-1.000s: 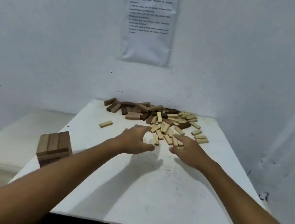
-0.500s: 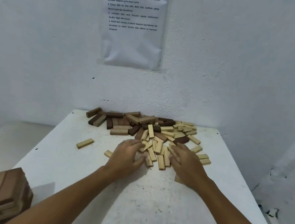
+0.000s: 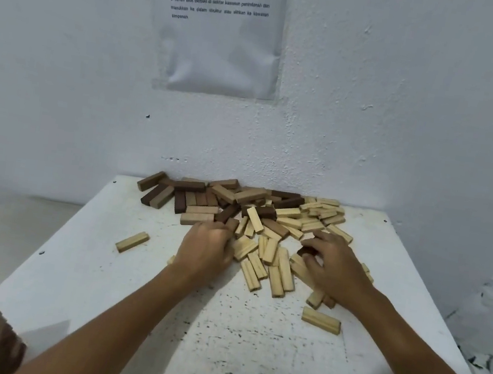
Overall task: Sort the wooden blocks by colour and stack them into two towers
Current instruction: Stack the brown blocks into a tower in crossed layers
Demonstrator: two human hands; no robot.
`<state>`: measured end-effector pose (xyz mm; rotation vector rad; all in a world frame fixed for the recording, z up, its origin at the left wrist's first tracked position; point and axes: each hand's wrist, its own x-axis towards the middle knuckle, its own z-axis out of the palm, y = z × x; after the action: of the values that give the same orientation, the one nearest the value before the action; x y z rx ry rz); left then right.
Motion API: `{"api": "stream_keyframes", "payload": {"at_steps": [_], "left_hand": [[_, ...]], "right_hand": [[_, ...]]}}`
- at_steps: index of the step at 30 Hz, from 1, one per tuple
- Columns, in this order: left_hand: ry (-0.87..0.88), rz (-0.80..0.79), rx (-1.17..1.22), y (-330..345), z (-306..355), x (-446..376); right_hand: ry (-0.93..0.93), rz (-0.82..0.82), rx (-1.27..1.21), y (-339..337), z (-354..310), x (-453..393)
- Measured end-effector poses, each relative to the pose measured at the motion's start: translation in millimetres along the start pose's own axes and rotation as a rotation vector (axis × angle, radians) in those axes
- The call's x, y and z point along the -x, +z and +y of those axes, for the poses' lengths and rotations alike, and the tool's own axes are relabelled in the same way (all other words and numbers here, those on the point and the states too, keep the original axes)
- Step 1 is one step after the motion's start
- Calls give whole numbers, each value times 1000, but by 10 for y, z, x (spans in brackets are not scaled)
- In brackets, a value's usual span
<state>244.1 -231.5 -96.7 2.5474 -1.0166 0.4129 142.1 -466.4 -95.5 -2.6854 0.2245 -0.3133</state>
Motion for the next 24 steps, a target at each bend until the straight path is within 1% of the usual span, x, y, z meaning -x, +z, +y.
{"api": "stream_keyframes", "payload": {"at_steps": [2, 5, 8, 11, 14, 17, 20, 24], "left_hand": [[-44, -5, 16, -80, 8, 25], [-80, -87, 105, -164, -5, 35], [-131, -269, 132, -215, -36, 13], [-148, -354, 115, -247, -77, -37], [-123, -339, 131, -256, -91, -79], [-112, -319, 115, -290, -112, -95], [-150, -311, 130, -370, -112, -58], [-107, -244, 154, -553, 93, 172]], "right_hand": [[6, -39, -105, -52, 38, -6], [39, -45, -205, -106, 33, -39], [59, -1, -244, -131, -33, -61], [19, 87, -274, -160, -171, -65], [-64, 118, -388, -156, -363, -2], [-140, 14, -461, -88, -535, 132], [-183, -72, -404, -8, -653, 302], [-257, -134, -348, 48, -821, 542]]}}
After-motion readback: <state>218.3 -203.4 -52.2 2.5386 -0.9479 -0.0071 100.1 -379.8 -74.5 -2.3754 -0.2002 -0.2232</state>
